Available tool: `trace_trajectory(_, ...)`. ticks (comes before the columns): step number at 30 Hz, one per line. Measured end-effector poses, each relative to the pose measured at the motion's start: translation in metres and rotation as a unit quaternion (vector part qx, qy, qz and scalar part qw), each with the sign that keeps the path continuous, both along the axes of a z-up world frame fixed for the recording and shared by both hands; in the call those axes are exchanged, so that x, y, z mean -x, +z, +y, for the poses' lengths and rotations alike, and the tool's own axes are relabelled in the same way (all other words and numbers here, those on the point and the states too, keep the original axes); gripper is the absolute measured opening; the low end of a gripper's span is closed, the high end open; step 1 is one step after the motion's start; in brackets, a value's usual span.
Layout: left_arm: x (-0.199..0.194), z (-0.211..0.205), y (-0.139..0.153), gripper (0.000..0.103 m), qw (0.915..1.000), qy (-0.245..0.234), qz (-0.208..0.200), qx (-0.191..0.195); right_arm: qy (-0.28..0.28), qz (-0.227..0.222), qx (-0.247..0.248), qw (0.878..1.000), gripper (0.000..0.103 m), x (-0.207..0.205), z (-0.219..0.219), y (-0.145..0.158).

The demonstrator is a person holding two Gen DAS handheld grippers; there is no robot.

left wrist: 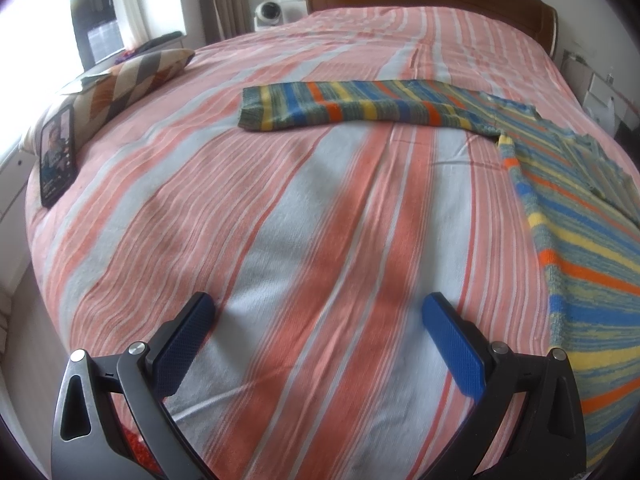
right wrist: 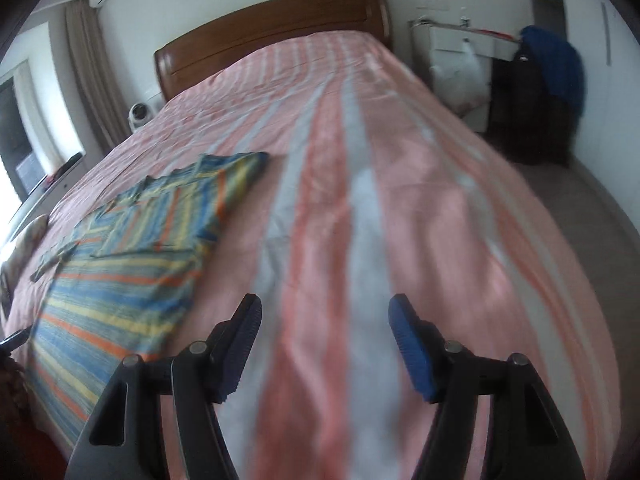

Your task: Fold small clothes

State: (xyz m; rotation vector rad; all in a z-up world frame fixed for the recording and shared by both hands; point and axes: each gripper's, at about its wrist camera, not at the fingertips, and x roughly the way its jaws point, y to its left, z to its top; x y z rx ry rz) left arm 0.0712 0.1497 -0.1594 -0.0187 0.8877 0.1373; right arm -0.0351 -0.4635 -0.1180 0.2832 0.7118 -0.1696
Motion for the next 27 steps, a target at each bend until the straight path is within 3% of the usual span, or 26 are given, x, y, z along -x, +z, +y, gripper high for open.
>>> trace_trajectory(11,0.000,0.000,0.000,0.103,1.0000,0.000,0.000,0.000,-0.024,-0.025,-0.044,0.998,0.073,0.001,-0.007,-0.035)
trace_trajectory(27,0.000,-0.001,-0.001,0.103,1.0000,-0.001,0.002,-0.001,-0.020,-0.029,-0.046,0.998,0.076,0.000,-0.008,-0.043)
